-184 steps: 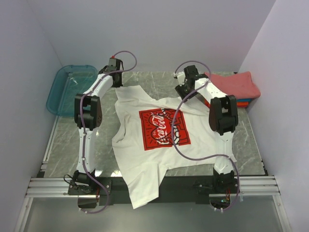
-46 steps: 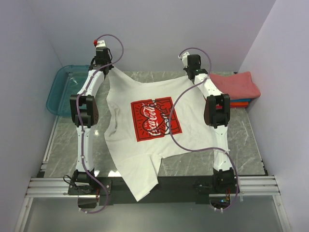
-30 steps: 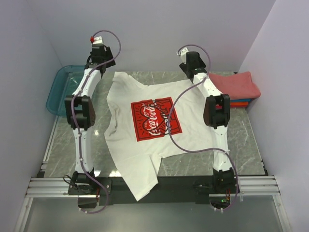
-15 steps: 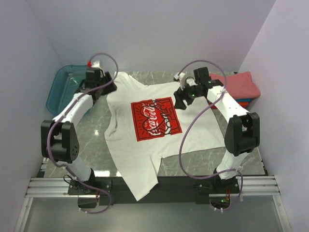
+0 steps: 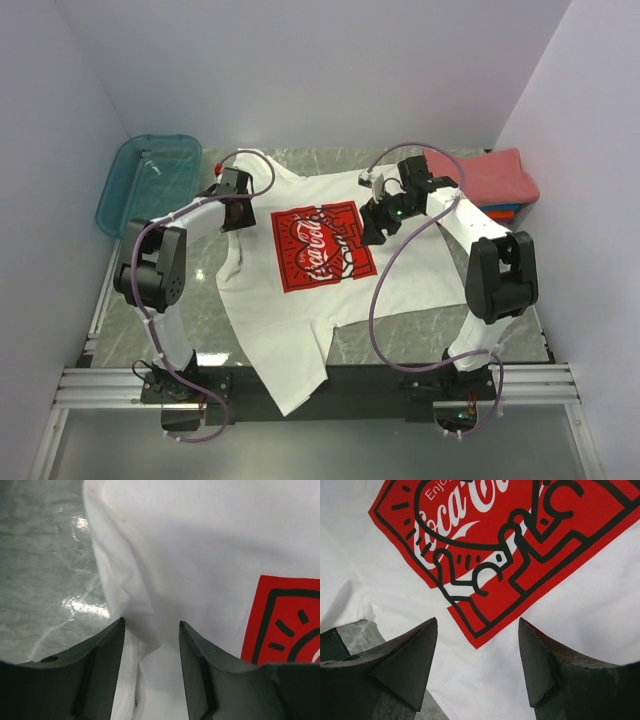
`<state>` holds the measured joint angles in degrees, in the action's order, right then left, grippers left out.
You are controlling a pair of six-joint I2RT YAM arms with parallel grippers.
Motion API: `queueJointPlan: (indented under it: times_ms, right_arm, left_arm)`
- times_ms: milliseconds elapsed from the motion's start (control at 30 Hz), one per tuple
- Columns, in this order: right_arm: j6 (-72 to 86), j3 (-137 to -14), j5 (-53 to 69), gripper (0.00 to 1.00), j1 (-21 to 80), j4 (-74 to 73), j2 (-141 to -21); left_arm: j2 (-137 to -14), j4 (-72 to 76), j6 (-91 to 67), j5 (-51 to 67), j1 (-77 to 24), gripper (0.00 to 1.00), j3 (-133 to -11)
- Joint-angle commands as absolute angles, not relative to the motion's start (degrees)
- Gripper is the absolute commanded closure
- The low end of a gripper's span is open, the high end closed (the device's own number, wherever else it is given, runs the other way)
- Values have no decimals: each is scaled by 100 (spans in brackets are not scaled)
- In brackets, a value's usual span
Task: Fold and stack the t-shirts
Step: Flatten the tshirt out
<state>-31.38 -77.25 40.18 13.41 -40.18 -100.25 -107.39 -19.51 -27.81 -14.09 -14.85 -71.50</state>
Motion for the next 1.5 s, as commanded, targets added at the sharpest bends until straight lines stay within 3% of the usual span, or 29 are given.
queueJointPlan:
  times_ms: [0, 200, 600, 1233, 1367, 1467]
  right_arm:
    - [-3067, -7743, 4148, 28, 1354, -3946, -9870]
    - [-3076, -7691, 4148, 28, 1353, -3937, -9861]
    - [-3094, -7664, 4254, 29, 1353, -3981, -9870]
    - [-3120, -7638, 4228, 29, 1353, -3964, -9879]
    - [-3120, -7655, 4219, 29, 1345, -3990, -9905]
    - [-3120, -7647, 4219, 29, 1353, -3990, -9905]
  left_arm:
    - [-10073, -1811, -2664, -1715, -1477, 47, -6997]
    - [-9615, -1714, -2776, -1723, -1407, 46, -6426]
    - [-9782, -1529, -2901, -1179, -1002, 59, -6319]
    - [-10283, -1292, -2997, -308, -712, 60, -6223]
    - [-10371, -1274, -3006, -273, -712, 70, -6267]
    - [-10196, -1266, -3023, -351, -712, 86, -6249]
